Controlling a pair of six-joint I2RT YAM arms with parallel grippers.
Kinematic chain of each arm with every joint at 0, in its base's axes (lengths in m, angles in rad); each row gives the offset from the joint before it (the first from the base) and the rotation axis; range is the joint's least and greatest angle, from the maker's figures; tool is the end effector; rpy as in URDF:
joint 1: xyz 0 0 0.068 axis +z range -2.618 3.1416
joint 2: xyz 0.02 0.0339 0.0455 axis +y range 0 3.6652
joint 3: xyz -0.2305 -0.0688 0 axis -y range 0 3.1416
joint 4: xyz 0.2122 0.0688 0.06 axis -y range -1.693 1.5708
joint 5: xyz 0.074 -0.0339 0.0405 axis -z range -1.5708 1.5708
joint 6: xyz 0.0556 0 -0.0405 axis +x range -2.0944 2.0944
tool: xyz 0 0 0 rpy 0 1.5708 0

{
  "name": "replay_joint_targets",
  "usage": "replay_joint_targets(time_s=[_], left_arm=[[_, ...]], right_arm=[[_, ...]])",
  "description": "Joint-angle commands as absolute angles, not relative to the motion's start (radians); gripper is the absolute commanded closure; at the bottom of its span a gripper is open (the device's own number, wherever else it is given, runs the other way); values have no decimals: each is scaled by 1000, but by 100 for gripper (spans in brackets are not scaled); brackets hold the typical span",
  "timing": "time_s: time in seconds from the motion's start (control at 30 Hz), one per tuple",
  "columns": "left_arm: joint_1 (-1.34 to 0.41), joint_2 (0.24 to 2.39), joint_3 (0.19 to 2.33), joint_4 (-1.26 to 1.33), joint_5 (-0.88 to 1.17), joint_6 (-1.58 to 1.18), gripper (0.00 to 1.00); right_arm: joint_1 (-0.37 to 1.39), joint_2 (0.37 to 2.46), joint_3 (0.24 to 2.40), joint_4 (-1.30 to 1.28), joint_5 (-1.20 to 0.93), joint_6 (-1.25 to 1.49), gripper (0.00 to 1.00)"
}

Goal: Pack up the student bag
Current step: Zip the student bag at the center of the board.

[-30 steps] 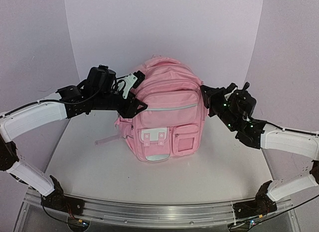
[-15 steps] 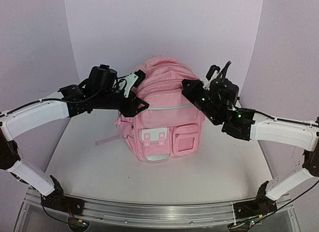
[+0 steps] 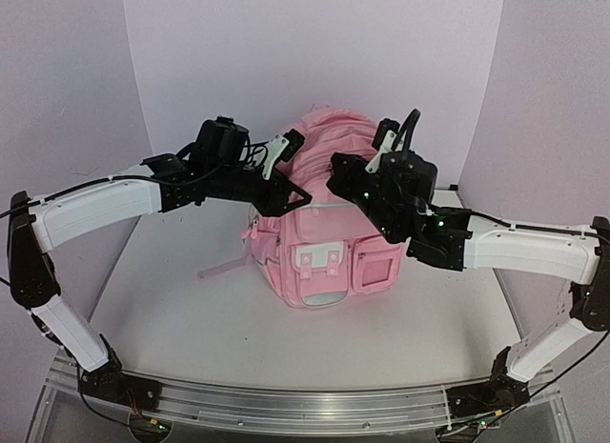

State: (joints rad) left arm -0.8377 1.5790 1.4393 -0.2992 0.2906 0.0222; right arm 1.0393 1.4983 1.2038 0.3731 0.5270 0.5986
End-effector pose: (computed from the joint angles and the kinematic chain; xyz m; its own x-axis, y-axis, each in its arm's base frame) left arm 0.2261 -0.2749 0.3198 -0.2646 0.3257 -0.9077 0.8916 0.4413 -0.1016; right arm 0.1992 0.2836 0.3488 -0.2438 0.5463 -0.8013 -0.4280 0.6808 0.5944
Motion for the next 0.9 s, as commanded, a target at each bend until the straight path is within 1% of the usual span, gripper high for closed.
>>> replay_joint_targets(time_s=[0.0,0.07,0.13,0.27,0.37,0.43,0.53,0.63,0.77,0.87], left_arm=[[-856,1668,1548,-216,422,9,58],[-856,1673,1554,-204,421,9,55],[-857,1648,1533,-193,401,-15,48],[-850,1547,1455,-210,348,-30,39],[-827,1471,1401,-269,358,-60,26],[-811,1424,1365,-311,359,-80,21],[-784,1352,1295,-347,304,-111,19],[-747,1308,1240,-364,250,-140,19],[-714,1317,1213,-369,211,-153,21],[-702,1359,1202,-340,226,-150,23]], right_arm=[[1050,1405,1208,439,573,512,100],[1050,1386,1211,420,568,475,100],[1049,1375,1216,403,553,433,100],[1050,1371,1237,360,517,346,100],[1050,1375,1250,341,497,295,100],[1049,1380,1264,326,474,261,100],[1050,1397,1296,291,434,217,100],[1050,1420,1326,254,408,178,100],[1049,1446,1355,214,394,144,100],[1050,1463,1368,194,404,129,100]])
